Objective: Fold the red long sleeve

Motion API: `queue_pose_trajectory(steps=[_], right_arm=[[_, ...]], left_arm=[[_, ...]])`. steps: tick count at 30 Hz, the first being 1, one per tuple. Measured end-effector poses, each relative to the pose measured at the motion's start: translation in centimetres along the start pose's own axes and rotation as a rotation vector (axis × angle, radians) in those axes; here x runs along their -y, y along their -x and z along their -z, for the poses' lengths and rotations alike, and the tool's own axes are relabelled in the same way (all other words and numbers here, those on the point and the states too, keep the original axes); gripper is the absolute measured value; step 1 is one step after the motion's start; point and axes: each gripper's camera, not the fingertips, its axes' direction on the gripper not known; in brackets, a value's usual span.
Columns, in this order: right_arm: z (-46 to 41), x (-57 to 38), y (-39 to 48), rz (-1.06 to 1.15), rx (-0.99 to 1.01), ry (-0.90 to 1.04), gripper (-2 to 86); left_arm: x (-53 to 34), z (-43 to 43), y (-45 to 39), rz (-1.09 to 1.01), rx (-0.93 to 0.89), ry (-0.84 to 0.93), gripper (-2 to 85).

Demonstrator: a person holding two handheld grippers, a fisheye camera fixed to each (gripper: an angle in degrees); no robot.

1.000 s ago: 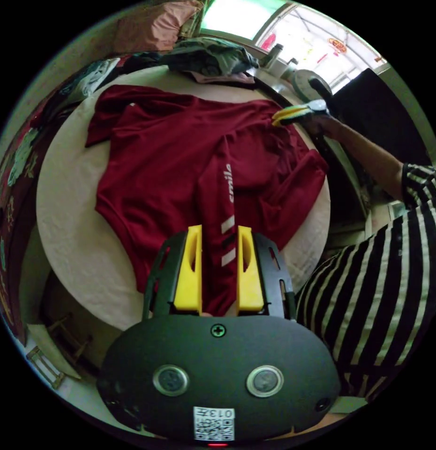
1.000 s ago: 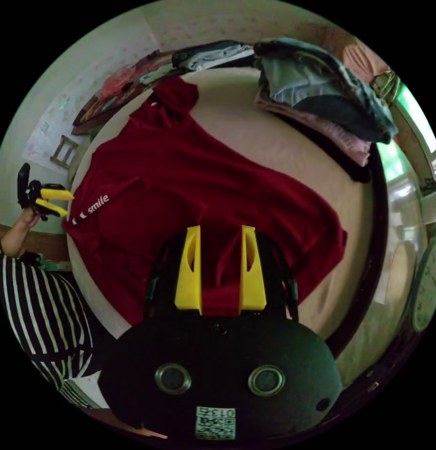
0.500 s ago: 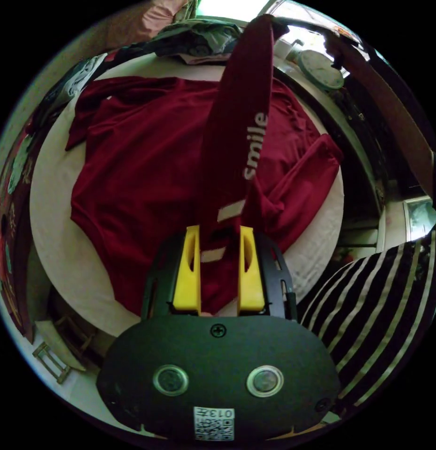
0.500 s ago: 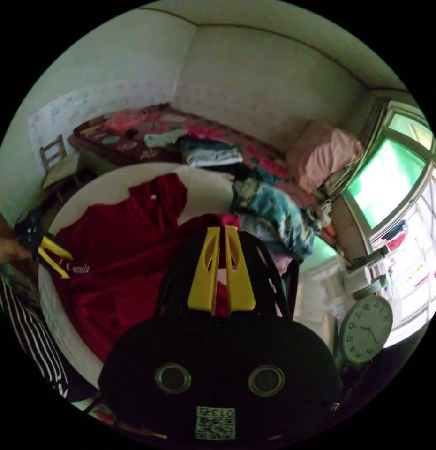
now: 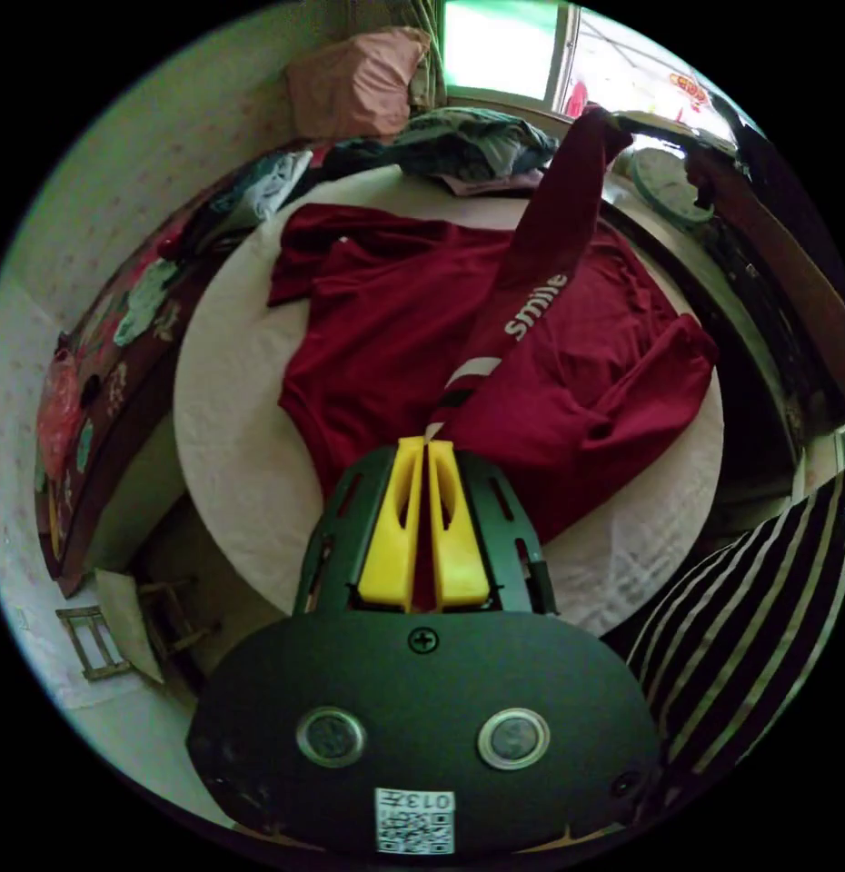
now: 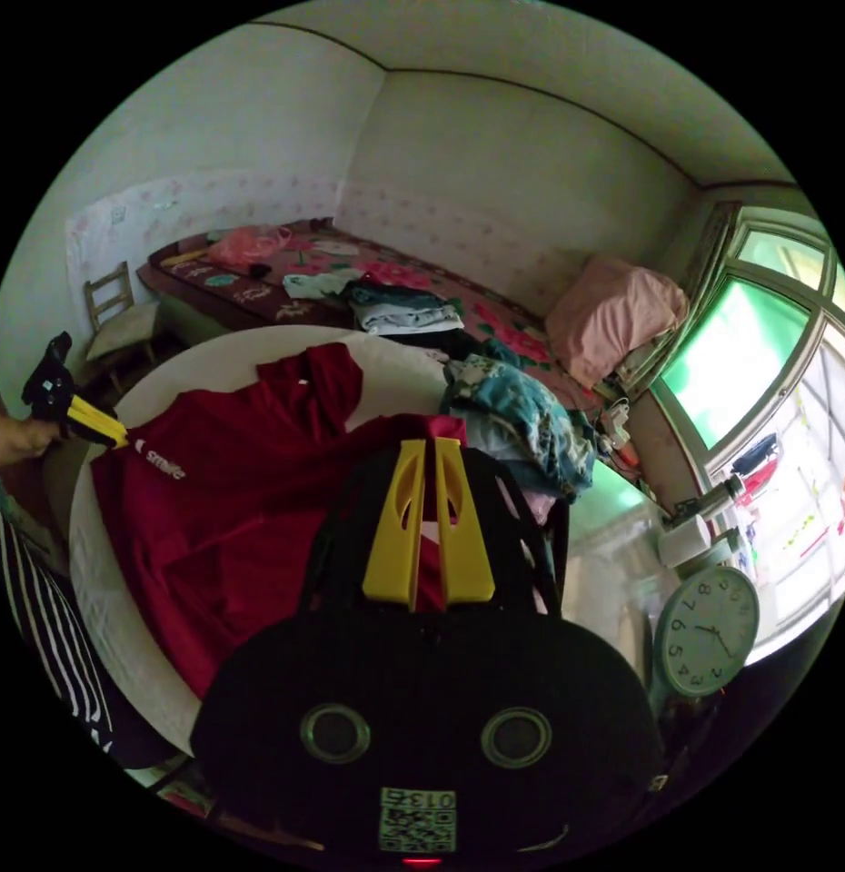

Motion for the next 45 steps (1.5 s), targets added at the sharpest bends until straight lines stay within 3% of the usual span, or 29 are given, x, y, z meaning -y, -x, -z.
queue_pose_trajectory(steps=[3,11,15,18,21,24,29,34,38,42,45], right_arm=[[1.8,-3.1,1.4,-0.019,-0.044,-0.016,2.0],[0.4,-15.3,10.5,-0.013,-0.112,0.357,1.2],[0.8,-16.9,12.8,0.049,-0.177,0.405,1.1],[2.9,-16.5,13.4,0.059,-0.234,0.334,2.1],[2.3,-18.1,14.8,0.1,-0.175,0.381,3.6],[0.8,-20.8,16.0,0.157,-0.099,0.553,5.8],[4.8,-21.7,12.9,0.0,-0.106,0.513,7.2],[4.0,-18.2,9.3,-0.253,-0.001,0.401,8.2],[-0.9,-18.2,7.1,-0.394,-0.049,0.522,7.9],[-4.6,-20.7,5.4,-0.514,0.188,0.646,6.7],[-4.4,-21.1,4.4,-0.542,0.182,0.646,3.5]], left_arm=[[-2.4,-1.0,-2.2,-0.069,0.057,-0.011,-0.1],[-5.2,-7.2,-8.8,-0.287,0.144,0.137,0.0],[-4.6,-7.0,-9.6,-0.299,0.16,0.135,0.1],[-4.3,-6.0,-9.6,-0.283,0.162,0.102,0.3],[-4.4,-9.0,-9.8,-0.291,0.088,0.207,1.0],[-4.1,-9.2,-10.1,-0.314,0.079,0.243,2.6],[-5.5,-6.5,-9.4,-0.352,0.037,0.289,6.5],[-3.5,-3.3,-5.3,-0.128,-0.039,0.193,6.4],[-0.3,-5.5,-2.3,0.015,-0.092,0.194,6.4],[1.1,-9.2,-2.2,-0.029,-0.113,0.277,7.4],[1.8,-9.1,-1.9,-0.006,-0.08,0.257,6.6]])
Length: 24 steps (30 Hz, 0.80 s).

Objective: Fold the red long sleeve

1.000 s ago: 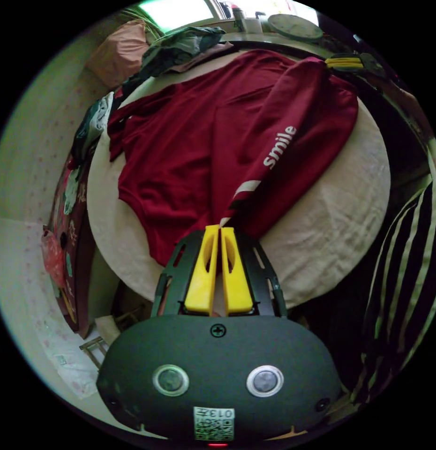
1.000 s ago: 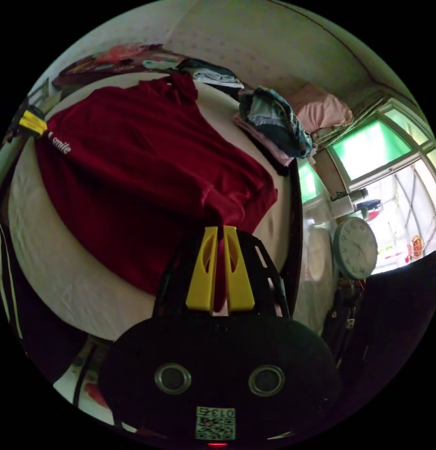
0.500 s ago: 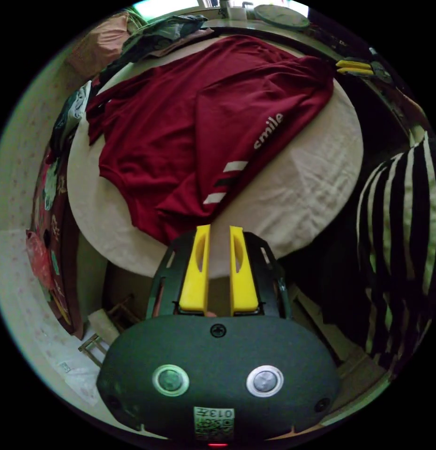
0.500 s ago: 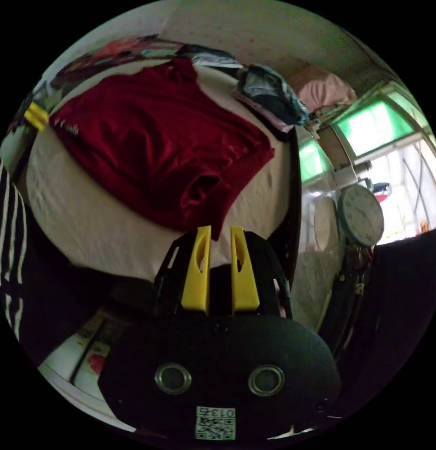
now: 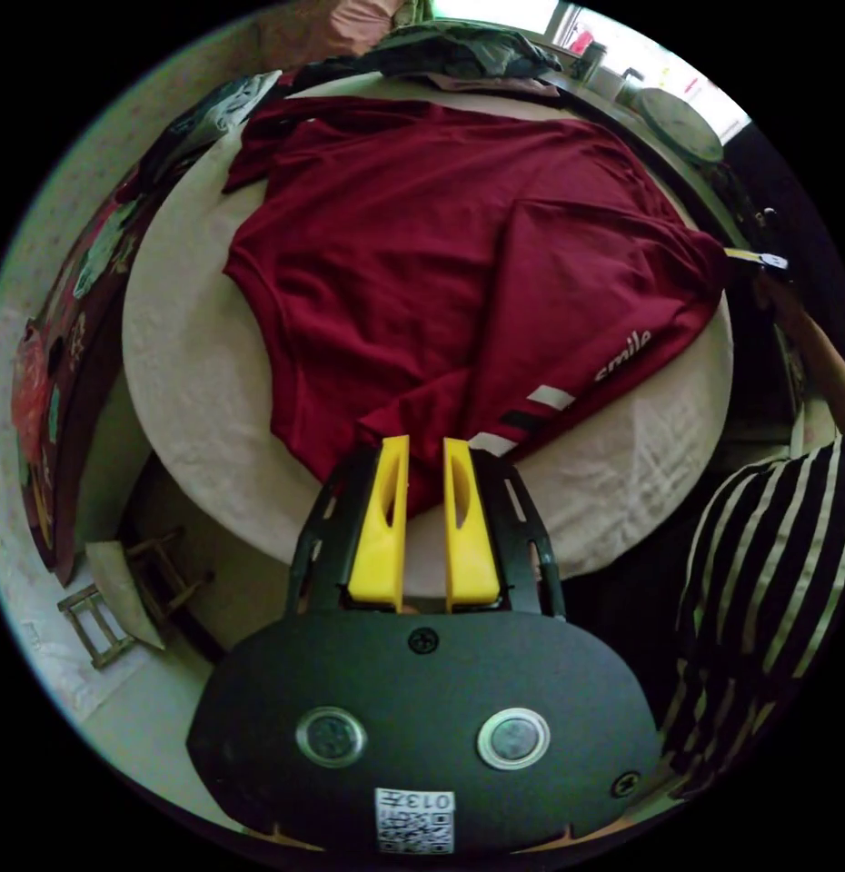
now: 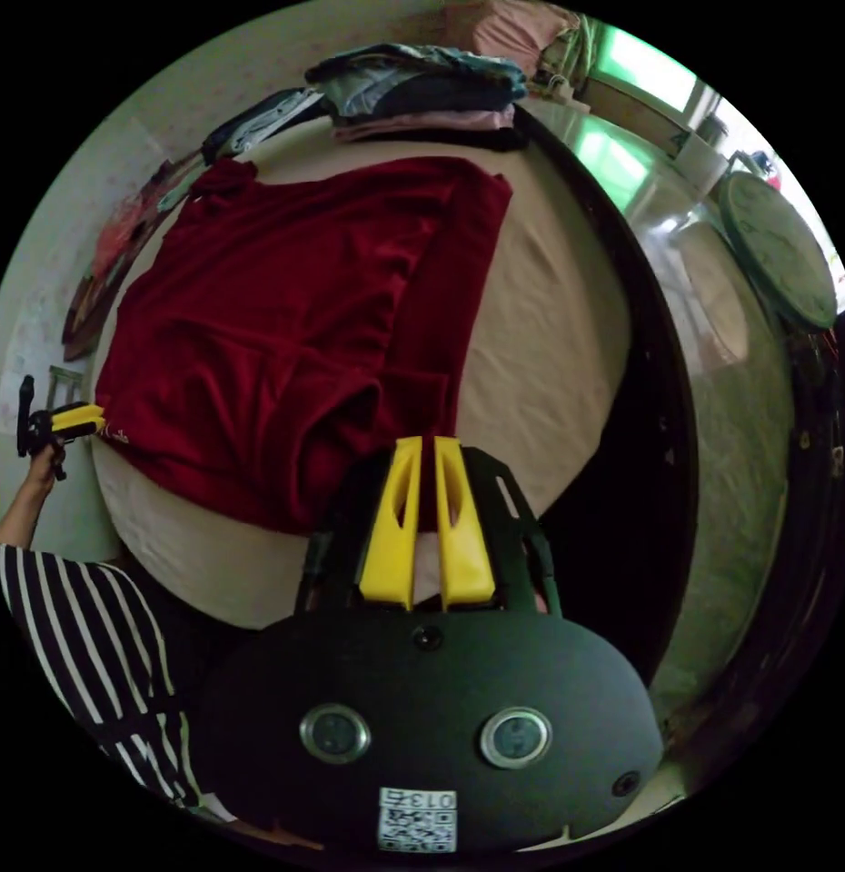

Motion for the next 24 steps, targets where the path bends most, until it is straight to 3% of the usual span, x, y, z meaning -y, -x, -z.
queue_pose_trajectory(steps=[8,11,13,17,24], right_arm=[[0.9,0.0,-2.7,0.0,-0.136,0.023,4.1],[4.6,1.0,-2.1,0.024,-0.207,-0.095,6.0],[6.1,2.7,0.3,0.137,-0.164,-0.171,6.4],[5.2,9.4,10.2,0.489,0.105,-0.23,7.1],[-0.2,18.7,22.6,0.826,0.212,-0.086,7.7]], left_arm=[[-0.2,2.1,2.5,0.091,-0.029,-0.035,7.0],[-1.3,4.5,4.1,0.117,0.004,-0.108,7.1],[-1.3,4.6,4.8,0.084,0.009,-0.086,7.2],[0.2,4.0,6.3,0.068,-0.015,-0.046,7.7],[2.2,3.7,6.0,-0.028,-0.011,-0.032,7.6]])
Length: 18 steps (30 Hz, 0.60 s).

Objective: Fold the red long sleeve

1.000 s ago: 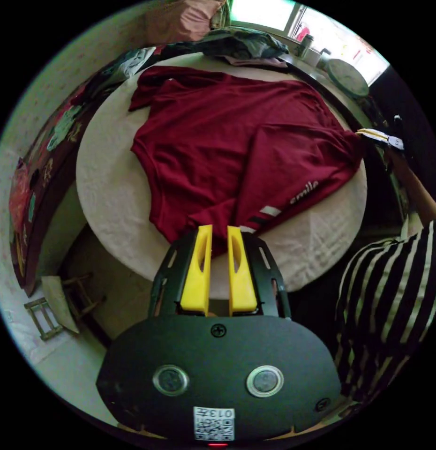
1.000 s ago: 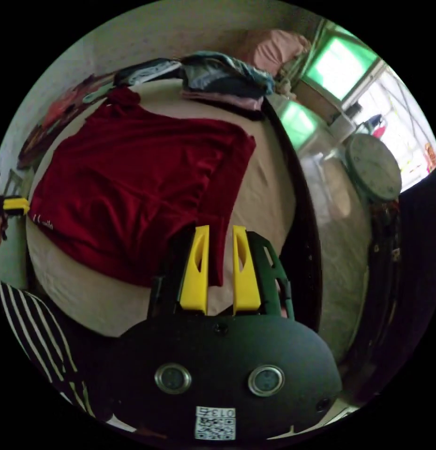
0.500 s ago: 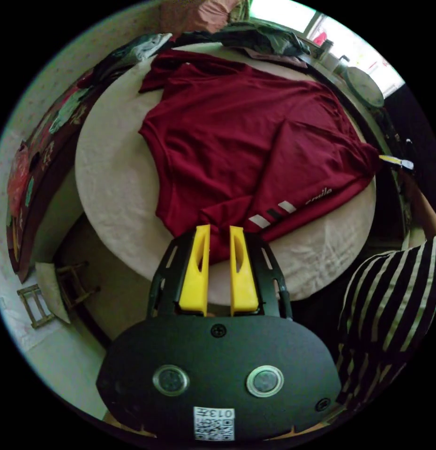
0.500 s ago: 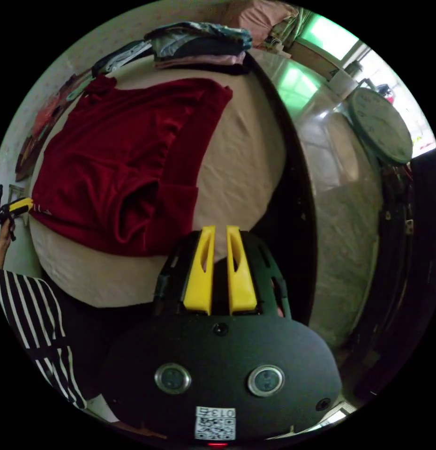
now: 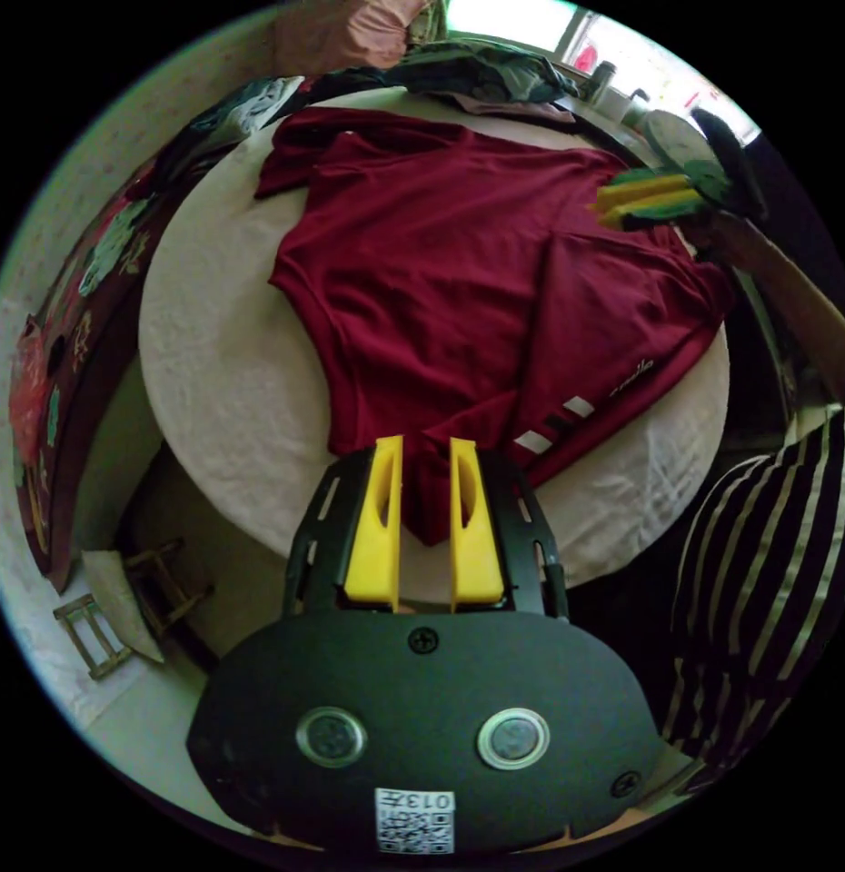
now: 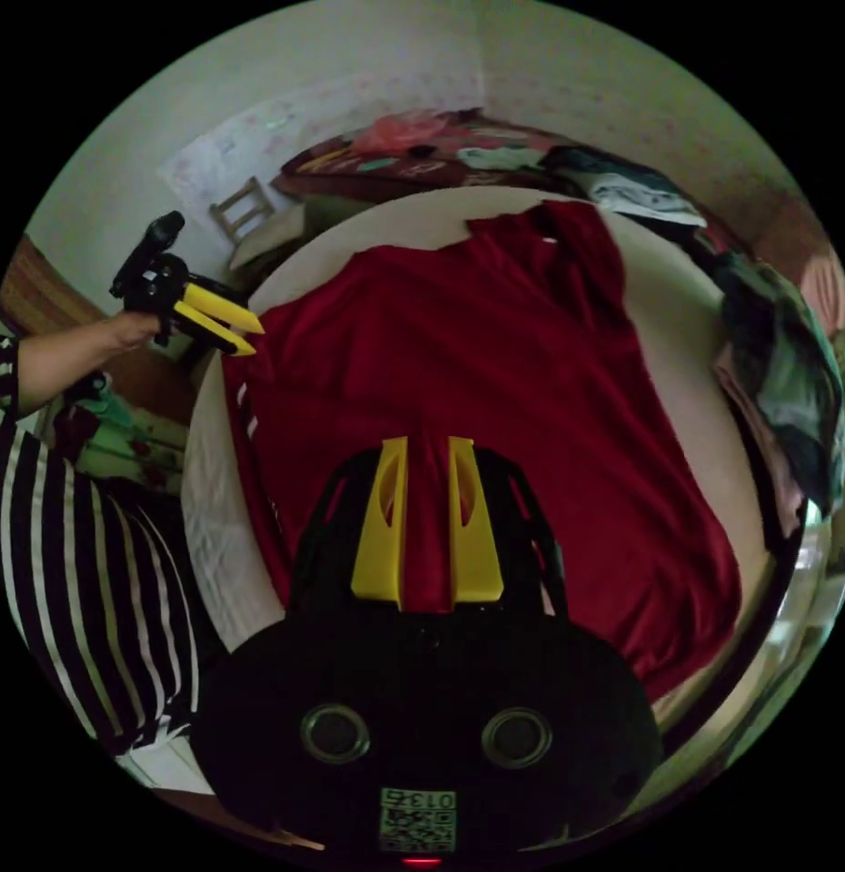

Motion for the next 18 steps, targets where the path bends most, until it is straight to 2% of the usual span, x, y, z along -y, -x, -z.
queue_pose_trajectory(steps=[4,7,10,13,15,18], right_arm=[[-3.9,3.2,-0.2,0.086,0.01,0.182,7.1],[-3.5,3.9,-0.2,0.055,-0.059,0.171,3.3],[-1.5,3.3,-0.8,-0.061,-0.122,0.042,2.2],[-1.2,1.9,-3.0,-0.234,-0.026,-0.033,2.3],[-2.3,1.5,-3.0,-0.243,-0.026,-0.018,2.8],[-2.2,1.7,-2.5,-0.238,-0.068,-0.034,5.2]], left_arm=[[0.0,0.2,0.1,-0.012,0.006,-0.013,4.7],[0.2,-0.1,0.4,0.014,-0.001,0.005,2.4],[-0.3,0.5,1.1,0.07,0.002,0.033,1.4],[-2.5,0.8,3.4,0.215,-0.101,-0.029,0.9],[-4.4,0.5,5.4,0.339,-0.225,-0.102,0.8],[-6.5,0.8,6.8,0.431,-0.268,-0.146,0.6]])
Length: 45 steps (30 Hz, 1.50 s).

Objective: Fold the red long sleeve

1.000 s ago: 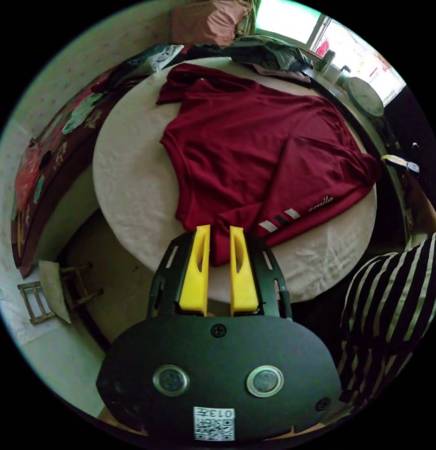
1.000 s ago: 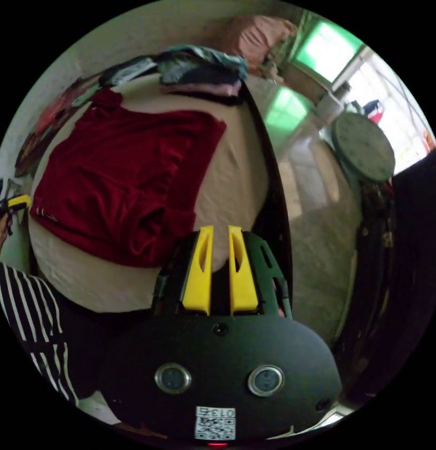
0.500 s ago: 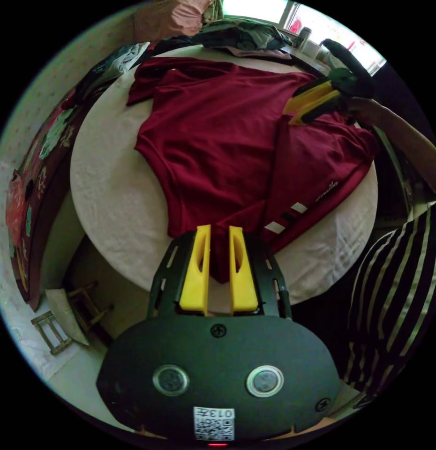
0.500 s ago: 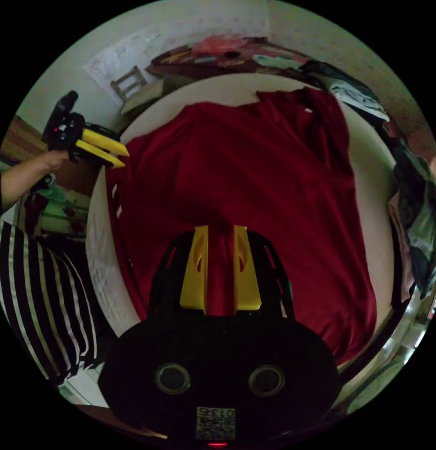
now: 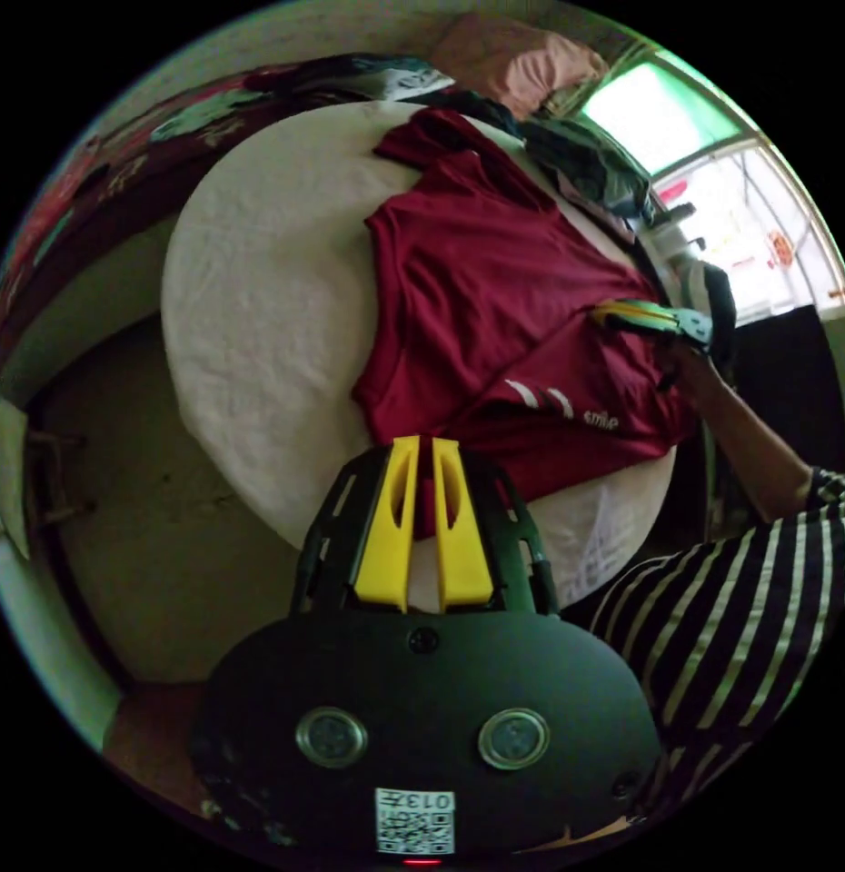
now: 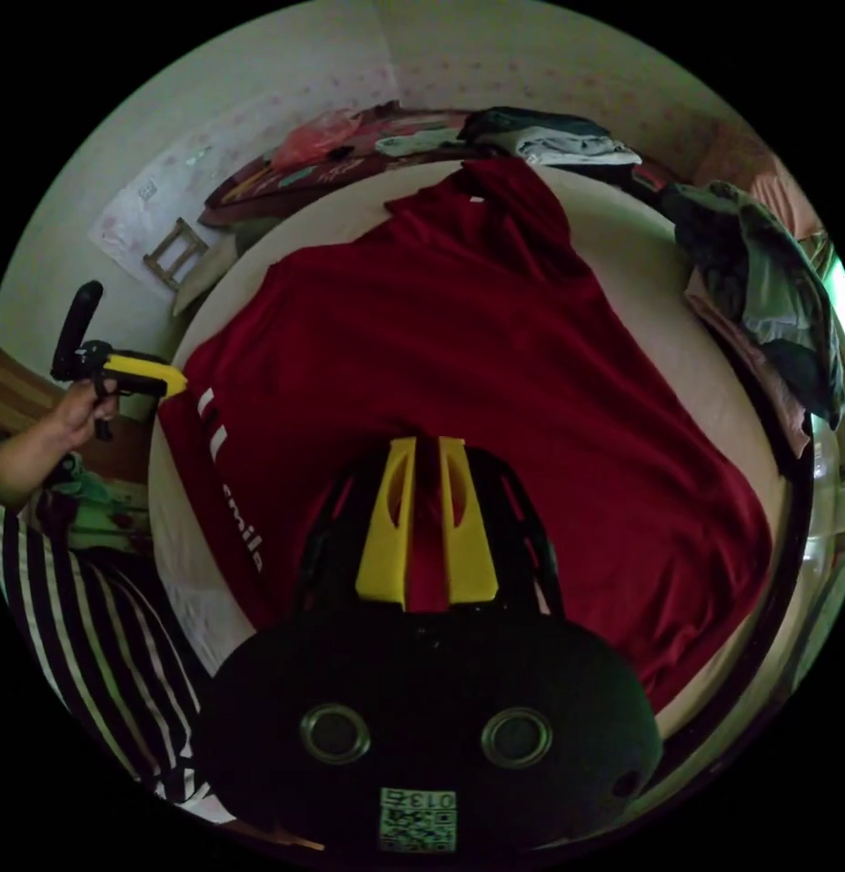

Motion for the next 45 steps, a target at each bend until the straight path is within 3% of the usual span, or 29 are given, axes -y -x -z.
queue_pose_trajectory(steps=[4,6,9,13,15,18,21,26,30,34,36,42,45], right_arm=[[3.9,-0.3,-0.2,-0.038,-0.068,-0.105,6.8],[5.1,-0.8,1.1,0.03,-0.068,-0.114,6.2],[4.6,-1.4,5.2,0.162,-0.013,-0.051,4.1],[0.5,-2.0,10.3,0.247,-0.106,0.052,1.2],[-1.6,-2.1,10.9,0.248,-0.157,0.124,0.6],[-0.9,-2.1,10.5,0.185,-0.125,0.12,0.2],[3.6,-4.5,8.7,0.03,-0.122,-0.042,0.3],[7.5,-13.7,4.8,-0.189,-0.316,0.003,0.3],[8.1,-18.7,2.3,-0.3,-0.439,0.045,0.2],[5.3,-20.9,-0.5,-0.323,-0.365,0.138,0.1],[5.9,-20.8,-1.2,-0.338,-0.319,0.149,0.1],[11.7,-21.8,-1.0,-0.301,-0.367,-0.039,0.2],[11.5,-21.9,-1.1,-0.255,-0.382,-0.066,0.3]], left_arm=[[-1.6,2.6,0.1,-0.034,0.059,-0.065,0.4],[-1.9,2.8,-3.3,-0.214,0.09,-0.045,0.1],[-2.6,0.1,-8.0,-0.406,0.129,0.033,-0.1],[-4.1,-4.4,-10.6,-0.492,0.298,0.162,-0.2],[-5.6,-4.3,-10.9,-0.521,0.347,0.137,-0.3],[-6.3,-3.8,-10.9,-0.494,0.378,0.171,-0.3],[-7.8,-1.7,-13.2,-0.56,0.391,0.065,-0.3],[-9.1,-3.8,-18.8,-0.655,0.344,0.078,-0.3],[-9.4,-6.4,-20.7,-0.616,0.401,0.113,-0.3],[-10.2,-5.6,-20.4,-0.562,0.389,0.097,-0.3],[-10.6,-4.5,-19.6,-0.435,0.391,0.108,-0.3],[-13.5,1.1,-20.7,-0.342,0.468,-0.102,-0.3],[-12.6,0.8,-21.8,-0.37,0.503,-0.083,-0.3]])
